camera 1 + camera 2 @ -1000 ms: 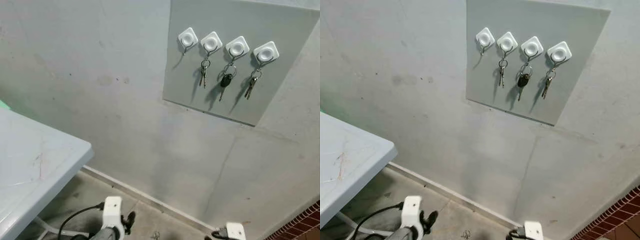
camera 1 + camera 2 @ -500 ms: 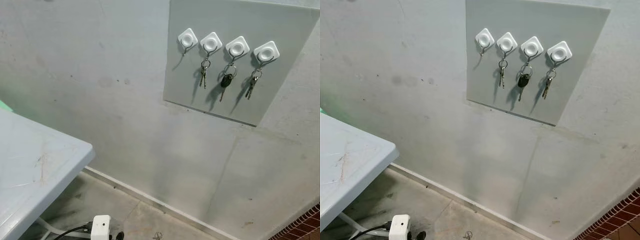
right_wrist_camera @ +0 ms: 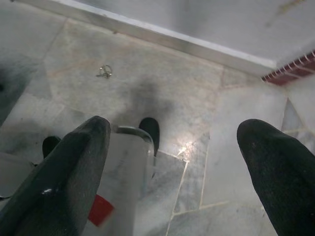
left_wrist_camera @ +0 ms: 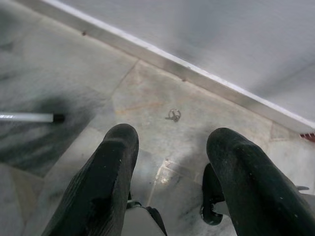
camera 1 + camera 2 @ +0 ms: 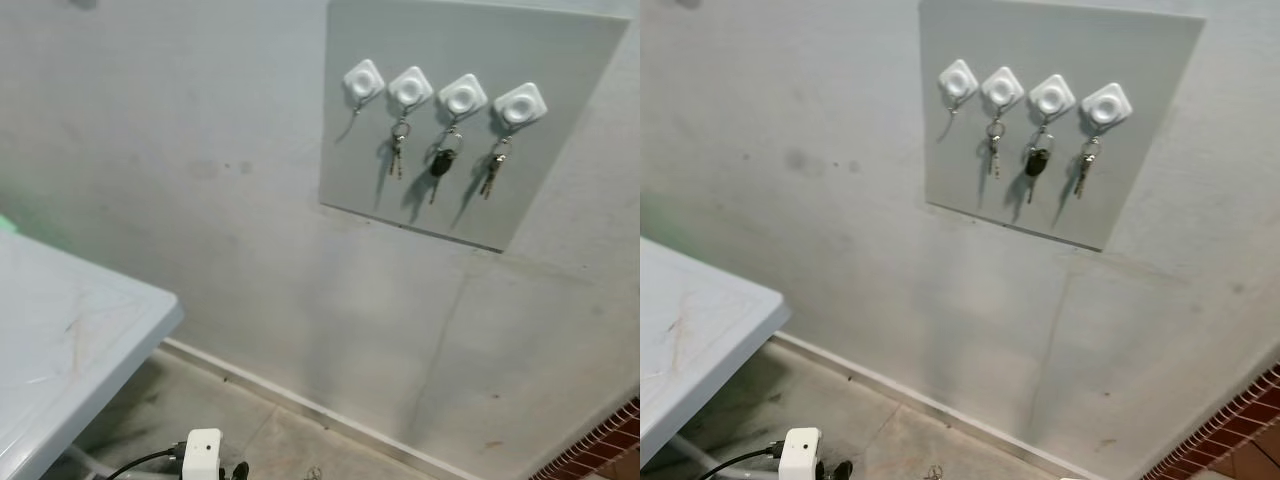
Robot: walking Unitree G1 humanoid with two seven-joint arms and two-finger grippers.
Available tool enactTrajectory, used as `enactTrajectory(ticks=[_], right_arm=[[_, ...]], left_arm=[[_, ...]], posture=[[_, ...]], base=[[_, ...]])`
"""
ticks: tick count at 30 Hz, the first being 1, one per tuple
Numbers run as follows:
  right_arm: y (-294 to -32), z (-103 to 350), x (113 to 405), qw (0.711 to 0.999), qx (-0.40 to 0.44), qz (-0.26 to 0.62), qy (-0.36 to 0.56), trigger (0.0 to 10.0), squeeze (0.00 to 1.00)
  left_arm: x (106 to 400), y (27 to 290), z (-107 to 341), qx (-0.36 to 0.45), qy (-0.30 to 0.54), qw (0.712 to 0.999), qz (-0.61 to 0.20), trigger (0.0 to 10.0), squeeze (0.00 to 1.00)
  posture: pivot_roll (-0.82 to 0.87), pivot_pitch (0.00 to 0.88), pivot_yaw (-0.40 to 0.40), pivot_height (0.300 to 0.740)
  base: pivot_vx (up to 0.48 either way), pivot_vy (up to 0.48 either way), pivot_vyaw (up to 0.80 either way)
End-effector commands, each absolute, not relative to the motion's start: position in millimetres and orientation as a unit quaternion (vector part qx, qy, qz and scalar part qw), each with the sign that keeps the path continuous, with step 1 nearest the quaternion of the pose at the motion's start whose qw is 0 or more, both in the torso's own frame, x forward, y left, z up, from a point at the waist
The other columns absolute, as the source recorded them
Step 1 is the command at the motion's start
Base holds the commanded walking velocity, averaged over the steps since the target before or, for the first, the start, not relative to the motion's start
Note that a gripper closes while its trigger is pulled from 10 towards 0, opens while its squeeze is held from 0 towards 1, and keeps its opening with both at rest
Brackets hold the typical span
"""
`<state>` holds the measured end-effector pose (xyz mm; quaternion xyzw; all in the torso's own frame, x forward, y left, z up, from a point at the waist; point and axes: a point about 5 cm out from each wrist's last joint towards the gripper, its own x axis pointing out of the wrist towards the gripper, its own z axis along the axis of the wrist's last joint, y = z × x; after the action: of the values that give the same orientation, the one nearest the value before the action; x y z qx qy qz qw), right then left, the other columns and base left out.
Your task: Hang keys on a hook
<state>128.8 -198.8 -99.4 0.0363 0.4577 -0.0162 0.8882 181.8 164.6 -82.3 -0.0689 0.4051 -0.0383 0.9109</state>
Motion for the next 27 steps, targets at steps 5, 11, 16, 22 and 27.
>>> enactTrajectory(ticks=[5, 11, 16, 22, 27], right_arm=[[-194.5, -101.8, 124.7, 0.882, 0.04, -0.01, 0.469, 10.0, 0.0], [-192.9, -102.3, 124.0, 0.881, 0.042, -0.008, 0.471, 10.0, 0.0], [-193.1, -102.7, 123.2, 0.88, 0.044, -0.011, 0.473, 10.0, 0.0], [-194.1, -103.0, 122.2, 0.878, 0.046, -0.014, 0.476, 10.0, 0.0], [-194.0, -103.1, 122.1, 0.878, 0.049, -0.017, 0.476, 10.0, 0.0]], left_arm=[[184.6, 165.6, -81.0, -0.063, 0.403, 0.912, -0.038, 10.0, 0.0], [185.6, 166.2, -80.6, -0.061, 0.403, 0.912, -0.037, 10.0, 0.0], [187.2, 165.9, -79.9, -0.061, 0.402, 0.913, -0.037, 10.0, 0.0], [188.7, 165.5, -79.2, -0.059, 0.401, 0.914, -0.039, 10.0, 0.0], [188.9, 165.4, -79.2, -0.057, 0.401, 0.913, -0.04, 10.0, 0.0]], posture=[[-0.01, 0.0, -0.017, 0.74], [-0.01, 0.0, -0.017, 0.74], [-0.01, 0.0, -0.017, 0.74], [-0.01, 0.0, -0.016, 0.74], [-0.01, 0.0, -0.013, 0.74]], base=[[0.0, 0.0, -0.72], [0.0, 0.0, -0.72], [0.0, 0.0, -0.72], [0.0, 0.0, -0.72], [0.0, 0.0, -0.73]])
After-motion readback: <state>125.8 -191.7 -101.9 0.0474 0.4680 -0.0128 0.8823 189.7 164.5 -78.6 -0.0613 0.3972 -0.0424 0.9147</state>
